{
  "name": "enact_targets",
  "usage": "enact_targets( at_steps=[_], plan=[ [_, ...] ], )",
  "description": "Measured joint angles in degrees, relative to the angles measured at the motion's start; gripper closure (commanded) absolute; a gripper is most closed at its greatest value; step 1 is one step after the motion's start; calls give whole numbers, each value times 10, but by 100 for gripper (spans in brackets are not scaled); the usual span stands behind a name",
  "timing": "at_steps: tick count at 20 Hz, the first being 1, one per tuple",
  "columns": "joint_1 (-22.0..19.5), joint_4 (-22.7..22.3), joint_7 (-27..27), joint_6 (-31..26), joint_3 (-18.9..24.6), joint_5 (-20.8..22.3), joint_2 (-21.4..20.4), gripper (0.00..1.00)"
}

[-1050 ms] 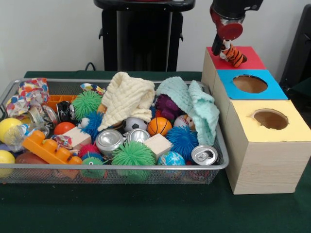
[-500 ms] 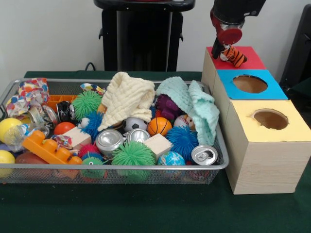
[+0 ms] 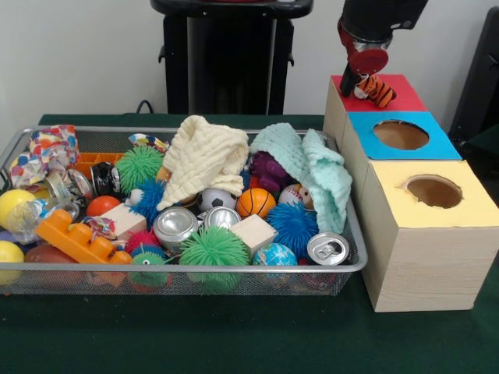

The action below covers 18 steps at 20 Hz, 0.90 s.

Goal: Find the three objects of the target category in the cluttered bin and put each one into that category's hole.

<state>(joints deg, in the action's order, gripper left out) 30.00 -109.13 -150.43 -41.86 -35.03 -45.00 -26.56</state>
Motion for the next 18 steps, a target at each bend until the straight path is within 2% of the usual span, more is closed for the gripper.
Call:
enact_targets(
  at_steps=[8, 12, 18],
  plan=[
    [-14, -12, 0, 0, 11, -11, -9, 100],
    [-39, -38, 0, 0, 31, -24, -29, 100],
    [-61, -66, 0, 0, 36, -13, -58, 100]
  ],
)
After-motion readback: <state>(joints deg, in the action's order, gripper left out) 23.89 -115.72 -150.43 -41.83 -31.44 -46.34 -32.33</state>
